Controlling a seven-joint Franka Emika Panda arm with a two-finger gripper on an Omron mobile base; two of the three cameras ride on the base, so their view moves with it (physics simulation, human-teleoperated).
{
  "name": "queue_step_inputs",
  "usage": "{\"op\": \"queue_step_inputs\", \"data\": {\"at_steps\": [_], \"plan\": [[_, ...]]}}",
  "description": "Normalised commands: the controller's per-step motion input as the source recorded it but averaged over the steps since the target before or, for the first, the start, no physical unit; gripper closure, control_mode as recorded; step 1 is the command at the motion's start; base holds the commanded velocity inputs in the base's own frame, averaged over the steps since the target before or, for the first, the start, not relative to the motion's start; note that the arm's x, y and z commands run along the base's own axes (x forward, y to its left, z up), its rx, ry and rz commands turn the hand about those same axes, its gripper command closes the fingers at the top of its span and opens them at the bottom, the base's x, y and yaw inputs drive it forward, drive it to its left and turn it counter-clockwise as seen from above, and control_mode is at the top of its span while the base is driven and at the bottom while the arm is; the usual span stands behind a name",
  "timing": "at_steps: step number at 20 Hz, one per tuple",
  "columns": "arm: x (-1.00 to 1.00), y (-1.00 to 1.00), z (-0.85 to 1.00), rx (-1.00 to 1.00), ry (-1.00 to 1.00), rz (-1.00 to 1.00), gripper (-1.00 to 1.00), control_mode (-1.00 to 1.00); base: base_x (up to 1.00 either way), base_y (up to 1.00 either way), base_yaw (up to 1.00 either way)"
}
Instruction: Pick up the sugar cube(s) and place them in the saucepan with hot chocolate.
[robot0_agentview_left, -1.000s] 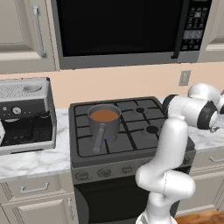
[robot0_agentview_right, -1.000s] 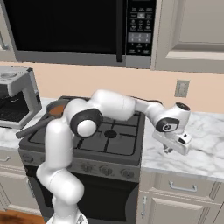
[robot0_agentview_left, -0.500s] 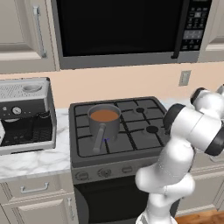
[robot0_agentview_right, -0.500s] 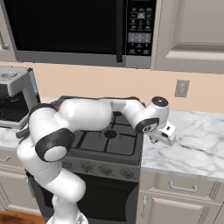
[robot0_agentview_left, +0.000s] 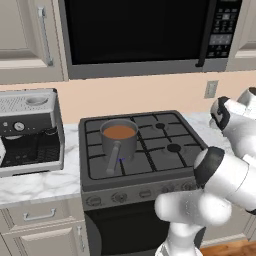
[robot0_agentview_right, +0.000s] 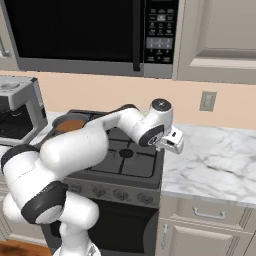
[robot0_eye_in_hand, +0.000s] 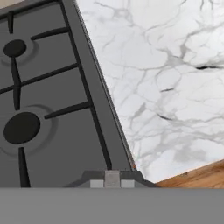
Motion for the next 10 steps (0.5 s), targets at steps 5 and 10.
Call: {"op": "queue_step_inputs", "data": {"at_steps": [5,10], "plan": [[-0.15,0.76,0.45,0.00,0.00,0.13,1.00,-1.00,0.00,0.00,0.00],[-0.11,0.82,0.35,0.00,0.00,0.15,1.00,-1.00,0.00,0.00,0.00]]}}
